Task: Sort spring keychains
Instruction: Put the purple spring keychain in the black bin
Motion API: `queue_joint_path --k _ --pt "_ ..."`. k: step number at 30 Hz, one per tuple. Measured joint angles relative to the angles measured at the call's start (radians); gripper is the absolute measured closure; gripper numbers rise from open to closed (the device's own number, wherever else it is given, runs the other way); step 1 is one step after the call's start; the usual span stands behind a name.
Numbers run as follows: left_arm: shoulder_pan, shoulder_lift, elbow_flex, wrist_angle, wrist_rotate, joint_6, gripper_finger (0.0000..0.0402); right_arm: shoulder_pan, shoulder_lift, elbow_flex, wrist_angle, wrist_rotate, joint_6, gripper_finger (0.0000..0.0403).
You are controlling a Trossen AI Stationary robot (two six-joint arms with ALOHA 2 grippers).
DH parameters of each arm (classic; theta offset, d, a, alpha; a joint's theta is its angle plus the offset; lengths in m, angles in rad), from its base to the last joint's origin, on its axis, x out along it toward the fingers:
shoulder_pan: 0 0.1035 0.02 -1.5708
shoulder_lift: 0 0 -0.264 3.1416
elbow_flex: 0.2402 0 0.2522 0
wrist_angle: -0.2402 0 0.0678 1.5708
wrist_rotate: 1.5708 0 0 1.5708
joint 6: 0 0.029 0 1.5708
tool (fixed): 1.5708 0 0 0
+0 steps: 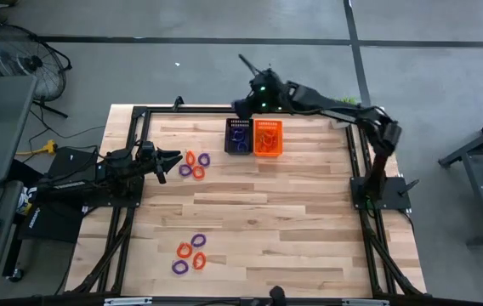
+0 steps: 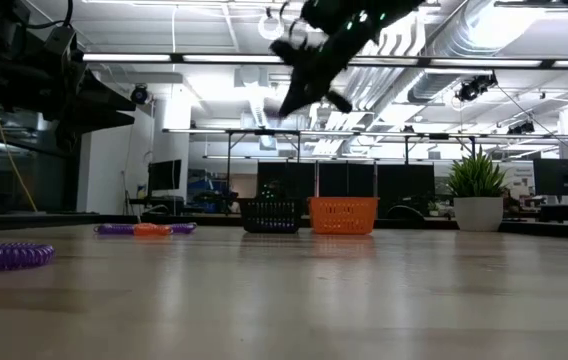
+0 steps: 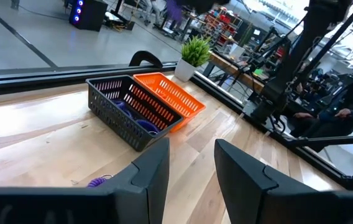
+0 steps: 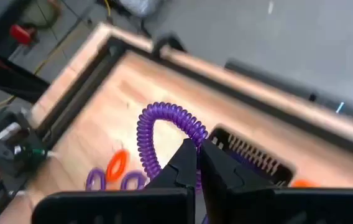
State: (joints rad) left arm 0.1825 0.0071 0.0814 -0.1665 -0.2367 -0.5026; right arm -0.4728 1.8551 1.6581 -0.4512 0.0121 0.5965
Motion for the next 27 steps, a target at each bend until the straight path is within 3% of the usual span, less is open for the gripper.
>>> queue_joint_path --k 9,17,27 --pt "0.0 0.0 0.0 0.0 0.0 0.0 0.0275 0.004 0.18 -0.005 0.003 -0.005 0.275 0.0402" --pt "0.0 0.0 0.0 0.0 0.0 0.0 0.0275 0.024 0.193 -0.005 -0.012 0.112 0.401 0.0402" --pt "0.0 0.0 0.0 0.0 0.0 0.0 0.0275 0.038 0.193 -0.005 -0.107 0.149 0.436 0.0399"
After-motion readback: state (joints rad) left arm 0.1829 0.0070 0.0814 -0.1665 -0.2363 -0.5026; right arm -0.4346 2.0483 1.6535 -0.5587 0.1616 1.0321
